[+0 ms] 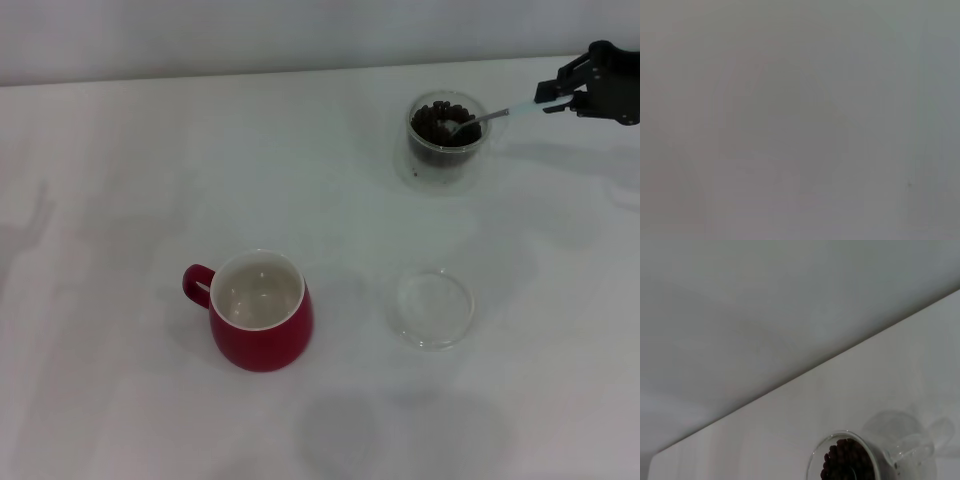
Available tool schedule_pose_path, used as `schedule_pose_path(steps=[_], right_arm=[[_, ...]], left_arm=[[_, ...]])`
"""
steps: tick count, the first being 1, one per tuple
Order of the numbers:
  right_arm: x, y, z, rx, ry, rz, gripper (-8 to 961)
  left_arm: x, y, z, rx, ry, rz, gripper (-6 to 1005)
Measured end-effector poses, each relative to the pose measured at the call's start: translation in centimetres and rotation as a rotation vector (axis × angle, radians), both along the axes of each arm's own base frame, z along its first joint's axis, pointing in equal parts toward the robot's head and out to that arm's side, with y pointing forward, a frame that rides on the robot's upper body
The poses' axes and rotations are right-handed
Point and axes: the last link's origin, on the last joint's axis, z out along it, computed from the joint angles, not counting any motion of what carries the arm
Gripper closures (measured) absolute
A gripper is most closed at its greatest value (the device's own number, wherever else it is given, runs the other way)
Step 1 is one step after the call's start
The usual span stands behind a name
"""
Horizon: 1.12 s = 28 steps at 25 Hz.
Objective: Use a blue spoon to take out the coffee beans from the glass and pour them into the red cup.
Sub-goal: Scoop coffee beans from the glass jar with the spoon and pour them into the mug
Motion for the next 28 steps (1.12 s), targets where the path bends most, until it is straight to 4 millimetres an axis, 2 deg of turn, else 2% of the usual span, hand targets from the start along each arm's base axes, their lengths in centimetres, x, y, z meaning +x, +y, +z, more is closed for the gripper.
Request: schedule_pose_path(steps=[16,28], right_arm=[[1.0,-0.8,0.9,0.048,0.086,-0.034,790],[1.7,-1.5,0.8,0.067,0.131,-0.051,789]], left_arm=[[0.3,0.2,0.1,0.004,0.002,-0.01,108],[0.2,0.1,0.1,0.004,0.002,-0.007,108]])
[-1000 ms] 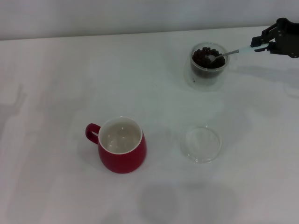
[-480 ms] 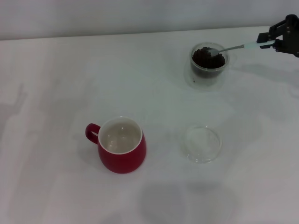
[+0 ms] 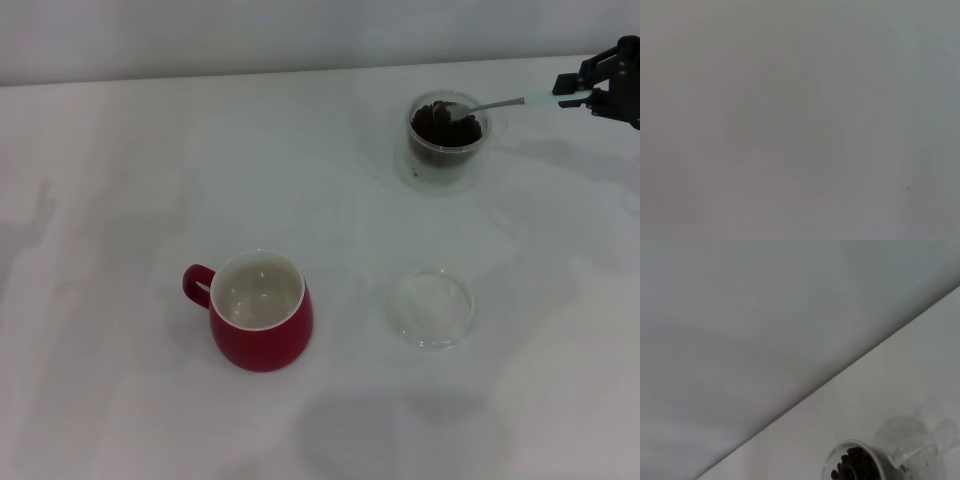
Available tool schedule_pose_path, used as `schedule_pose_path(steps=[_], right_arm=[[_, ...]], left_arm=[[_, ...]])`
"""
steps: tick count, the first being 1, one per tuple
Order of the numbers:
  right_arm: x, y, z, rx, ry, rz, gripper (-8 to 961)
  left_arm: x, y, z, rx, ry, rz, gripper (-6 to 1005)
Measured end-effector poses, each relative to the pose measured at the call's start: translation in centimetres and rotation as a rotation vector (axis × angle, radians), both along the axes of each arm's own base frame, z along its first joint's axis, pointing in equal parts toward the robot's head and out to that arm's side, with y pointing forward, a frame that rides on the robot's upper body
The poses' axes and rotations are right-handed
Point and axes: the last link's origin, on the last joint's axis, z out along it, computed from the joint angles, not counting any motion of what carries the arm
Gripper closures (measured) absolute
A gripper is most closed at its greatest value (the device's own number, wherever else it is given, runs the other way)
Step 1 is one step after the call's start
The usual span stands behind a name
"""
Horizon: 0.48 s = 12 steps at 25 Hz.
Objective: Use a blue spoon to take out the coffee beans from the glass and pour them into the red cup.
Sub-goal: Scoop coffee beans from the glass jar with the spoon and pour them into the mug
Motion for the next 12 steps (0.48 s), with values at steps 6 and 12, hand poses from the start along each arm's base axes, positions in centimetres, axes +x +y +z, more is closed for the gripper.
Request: schedule_pose_path(steps=[6,12], right_arm=[[0.35,-0.57,0.25,0.01,0.028,-0.002,788],[0.82,-1.03,0.55,0.024,0.04,-0.008,788]], left_arm=[[-0.03,-0.04,0.01,0.001,0.001,0.001,108],[0.1,0.1,0.03,0.002,0.001,-0.003,108]])
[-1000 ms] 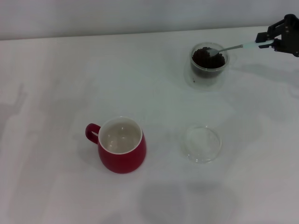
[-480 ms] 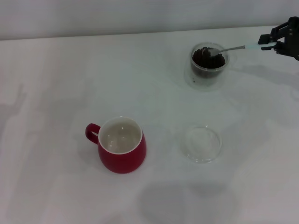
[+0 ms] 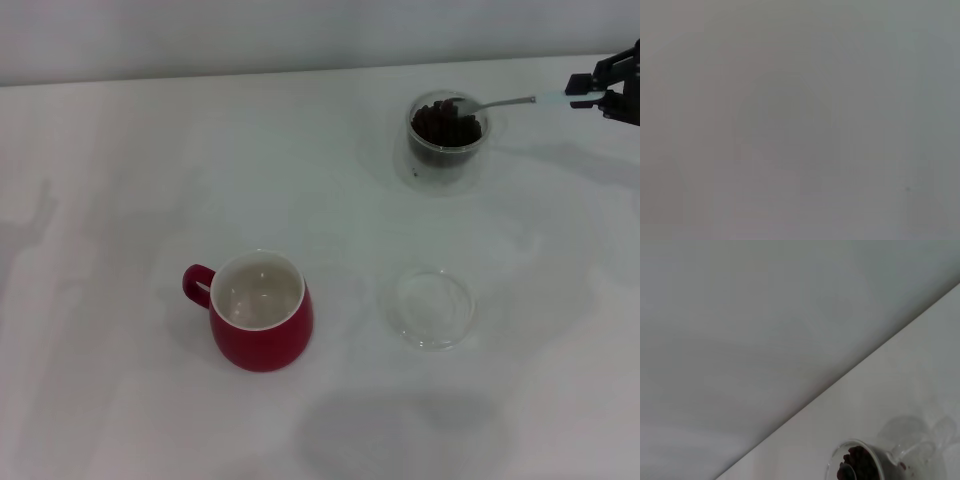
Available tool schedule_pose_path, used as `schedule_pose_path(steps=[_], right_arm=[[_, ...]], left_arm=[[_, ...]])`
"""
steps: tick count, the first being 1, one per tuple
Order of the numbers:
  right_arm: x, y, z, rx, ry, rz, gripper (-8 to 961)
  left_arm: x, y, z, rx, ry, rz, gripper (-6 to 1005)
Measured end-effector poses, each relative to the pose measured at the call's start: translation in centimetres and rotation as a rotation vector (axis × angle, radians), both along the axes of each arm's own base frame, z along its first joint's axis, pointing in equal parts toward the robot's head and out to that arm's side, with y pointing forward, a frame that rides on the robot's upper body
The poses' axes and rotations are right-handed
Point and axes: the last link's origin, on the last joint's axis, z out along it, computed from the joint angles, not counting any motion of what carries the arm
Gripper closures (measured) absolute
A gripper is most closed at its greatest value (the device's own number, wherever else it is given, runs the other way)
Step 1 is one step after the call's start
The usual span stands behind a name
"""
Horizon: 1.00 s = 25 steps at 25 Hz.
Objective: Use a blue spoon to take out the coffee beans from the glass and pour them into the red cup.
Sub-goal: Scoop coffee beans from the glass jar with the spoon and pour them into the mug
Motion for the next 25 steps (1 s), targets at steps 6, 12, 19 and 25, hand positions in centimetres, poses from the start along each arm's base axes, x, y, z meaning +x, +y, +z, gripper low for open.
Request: schedule_pose_path(steps=[6,12,19,25], right_arm=[[-0.1,-0.3,0.0,-0.005,0.017,0.007,787],[-0.7,-0.7,-0.1,-0.026,0.053,0.043,787],[-1.6,-1.4,-0.6,-0.052,0.104,0.103,787],[-2.3,-1.9,-1.3,-0.088,0.132,0.152,786]], left_arm=[[0.0,0.0,0.0,0.001,-0.002,0.001,107],[0.0,0.0,0.0,0.01,-0.009,0.006,107],[0.1,0.1,-0.1,0.015,-0.02,0.008,107],[0.2,0.1,-0.3,0.012,-0.027,0.009,107]])
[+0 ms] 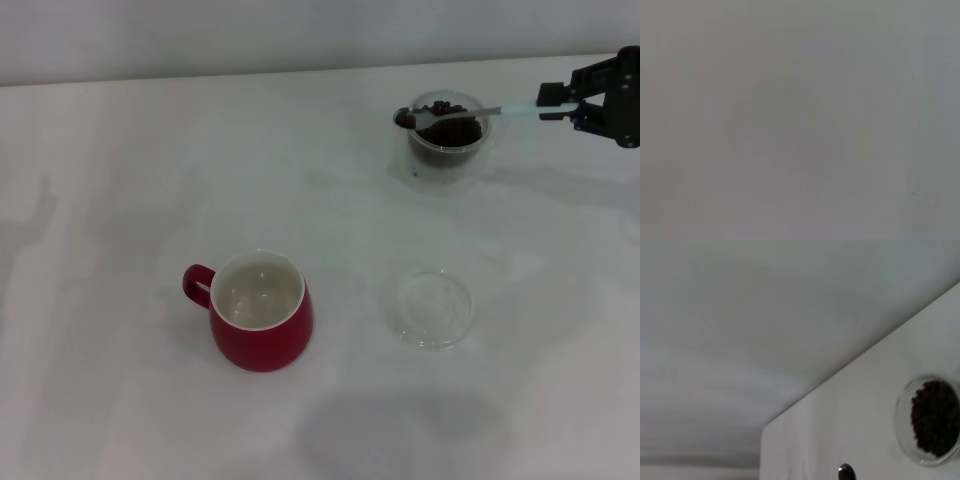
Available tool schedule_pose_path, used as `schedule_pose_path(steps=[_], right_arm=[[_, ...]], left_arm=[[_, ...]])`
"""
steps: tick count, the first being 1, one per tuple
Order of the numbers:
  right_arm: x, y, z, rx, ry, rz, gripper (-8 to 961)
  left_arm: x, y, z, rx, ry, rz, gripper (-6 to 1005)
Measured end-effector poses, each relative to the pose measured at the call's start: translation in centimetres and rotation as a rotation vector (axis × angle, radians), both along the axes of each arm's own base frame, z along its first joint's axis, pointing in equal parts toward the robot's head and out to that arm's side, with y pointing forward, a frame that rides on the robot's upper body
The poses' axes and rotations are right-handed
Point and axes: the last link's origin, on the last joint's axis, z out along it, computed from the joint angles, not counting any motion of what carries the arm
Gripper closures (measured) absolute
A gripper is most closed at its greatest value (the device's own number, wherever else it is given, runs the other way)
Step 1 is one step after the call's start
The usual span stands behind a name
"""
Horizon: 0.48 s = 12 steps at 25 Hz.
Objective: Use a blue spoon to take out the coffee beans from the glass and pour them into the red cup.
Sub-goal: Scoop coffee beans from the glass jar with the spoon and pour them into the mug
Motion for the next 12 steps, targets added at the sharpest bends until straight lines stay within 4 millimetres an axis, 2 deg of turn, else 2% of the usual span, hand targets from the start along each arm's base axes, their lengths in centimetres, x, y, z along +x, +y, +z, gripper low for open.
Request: schedule_pose_path(steps=[12], right_arm=[[-1.5,-1.0,-1.7,-0.06,0.047,0.107,785]], left_arm=[[0.3,-0.3,-0.9,-0.017,-0.035,0.005,108]])
